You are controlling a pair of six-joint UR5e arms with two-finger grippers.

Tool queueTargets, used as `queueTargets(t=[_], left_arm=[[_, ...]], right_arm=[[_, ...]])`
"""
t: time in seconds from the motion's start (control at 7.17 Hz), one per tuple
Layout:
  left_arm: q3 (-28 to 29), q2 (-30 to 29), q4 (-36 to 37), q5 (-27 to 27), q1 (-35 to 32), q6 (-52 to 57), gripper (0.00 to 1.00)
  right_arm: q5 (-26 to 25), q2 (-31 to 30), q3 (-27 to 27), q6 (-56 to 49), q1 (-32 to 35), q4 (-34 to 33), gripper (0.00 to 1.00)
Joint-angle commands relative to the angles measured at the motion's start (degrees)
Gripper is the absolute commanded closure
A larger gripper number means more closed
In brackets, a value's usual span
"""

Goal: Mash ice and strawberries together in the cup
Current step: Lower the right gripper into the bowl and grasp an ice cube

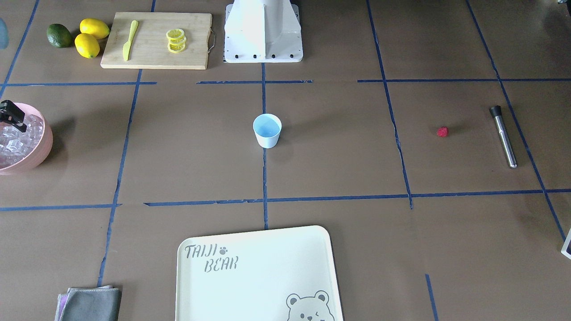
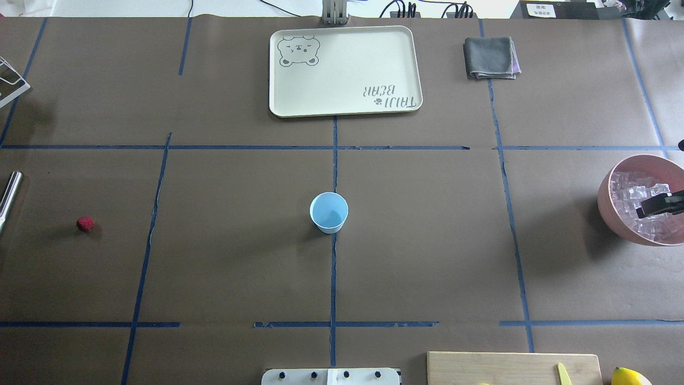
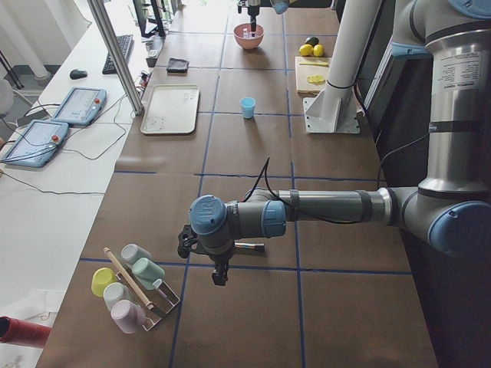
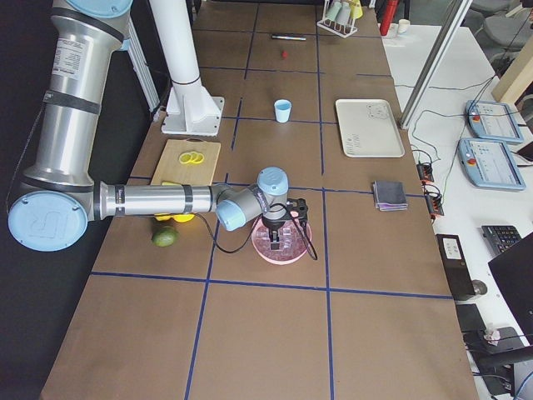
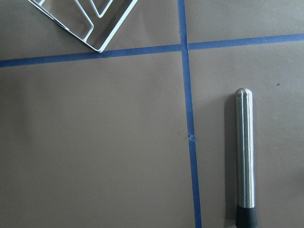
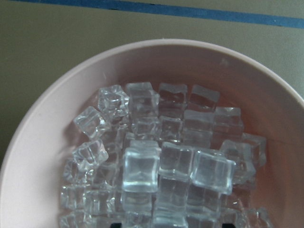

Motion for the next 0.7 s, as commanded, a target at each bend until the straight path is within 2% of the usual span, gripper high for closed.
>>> queueTargets(t=[0.0,0.14,0.28,0.56], left_arm=[[-0.11,-0.05,0.0,0.0,-0.43,0.0,0.0],[-0.2,-0.05,0.0,0.0,-0.44,0.0,0.0],[-0.2,-0.05,0.0,0.0,-0.44,0.0,0.0],[-0.29,-0.31,0.0,-0.09,-0.44,-0.09,0.0]], right_arm=[[1.3,-0.05,0.18,0.03,0.09,0.02,0.57],[1.74,-0.13,0.35,0.03,0.09,0.02,0.89],[1.83,-0.13,0.53,-0.05,0.18,0.02,1.0],[1.75,-0.31,1.05,-0.05,0.44,0.02,1.0]])
